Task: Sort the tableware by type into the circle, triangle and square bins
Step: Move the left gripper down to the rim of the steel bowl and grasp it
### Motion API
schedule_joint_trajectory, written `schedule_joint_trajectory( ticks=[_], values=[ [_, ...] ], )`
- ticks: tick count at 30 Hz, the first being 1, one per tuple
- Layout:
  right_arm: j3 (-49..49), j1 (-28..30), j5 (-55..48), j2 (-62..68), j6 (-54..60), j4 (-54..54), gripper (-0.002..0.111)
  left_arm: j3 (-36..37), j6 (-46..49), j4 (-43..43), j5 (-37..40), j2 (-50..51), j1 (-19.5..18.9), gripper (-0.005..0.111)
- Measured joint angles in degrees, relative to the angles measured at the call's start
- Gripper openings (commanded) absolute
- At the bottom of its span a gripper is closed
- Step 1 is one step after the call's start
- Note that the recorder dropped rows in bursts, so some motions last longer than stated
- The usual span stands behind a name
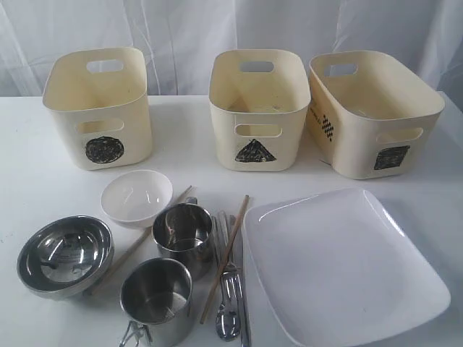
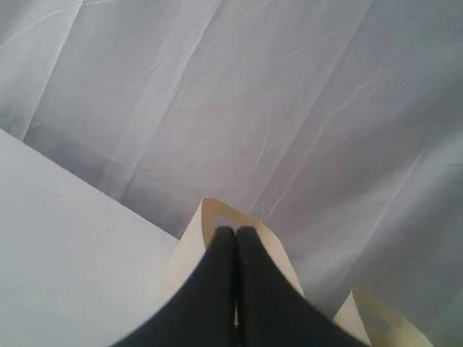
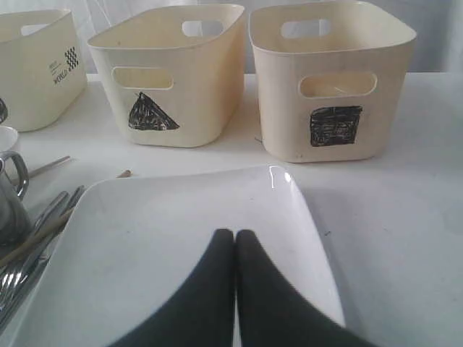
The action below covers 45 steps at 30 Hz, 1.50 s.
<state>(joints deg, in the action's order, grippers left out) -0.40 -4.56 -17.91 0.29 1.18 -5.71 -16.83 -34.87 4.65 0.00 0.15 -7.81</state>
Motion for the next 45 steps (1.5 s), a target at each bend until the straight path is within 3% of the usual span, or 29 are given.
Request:
schedule_joint_trajectory(
  ticks=[4, 8, 11, 15, 17, 22, 24, 34, 38, 45],
  values=[
    [0.0, 0.0, 0.0, 0.0, 0.0, 0.0, 0.0, -5.8, 4.6, -0.3, 10.8, 2.1, 0.0, 0.0],
    [0.0, 0.0, 0.0, 0.0, 0.0, 0.0, 0.0, -12.1, 16.5, 3.0, 22.2, 7.6, 0.0, 0.0],
    [0.0, 0.0, 0.0, 0.0, 0.0, 0.0, 0.0, -16.7, 34.9, 16.1, 28.8, 17.4, 0.0, 0.0],
    [0.0, 0.0, 0.0, 0.0, 0.0, 0.0, 0.0, -17.0, 47.4, 24.4, 32.8, 28.9, 0.0, 0.0],
    [0.0, 0.0, 0.0, 0.0, 0.0, 0.0, 0.0, -17.0, 49.9, 25.2, 32.9, 33.1, 0.0, 0.001],
    [0.0, 0.0, 0.0, 0.0, 0.0, 0.0, 0.0, -17.0, 56.5, 28.1, 32.4, 41.8, 1.7, 0.046],
    [0.0, 0.0, 0.0, 0.0, 0.0, 0.0, 0.0, -17.0, 57.1, 28.4, 31.4, 45.4, 1.9, 0.056],
    [0.0, 0.0, 0.0, 0.0, 0.0, 0.0, 0.0, -17.0, 59.9, 31.4, 29.1, 64.9, 3.6, 0.057],
    [0.0, 0.0, 0.0, 0.0, 0.0, 0.0, 0.0, -17.0, 64.1, 34.9, 26.6, 68.6, 7.0, 0.057],
    [0.0, 0.0, 0.0, 0.0, 0.0, 0.0, 0.0, -17.6, 66.5, 31.6, 24.0, 70.4, 7.2, 0.057]
  ],
)
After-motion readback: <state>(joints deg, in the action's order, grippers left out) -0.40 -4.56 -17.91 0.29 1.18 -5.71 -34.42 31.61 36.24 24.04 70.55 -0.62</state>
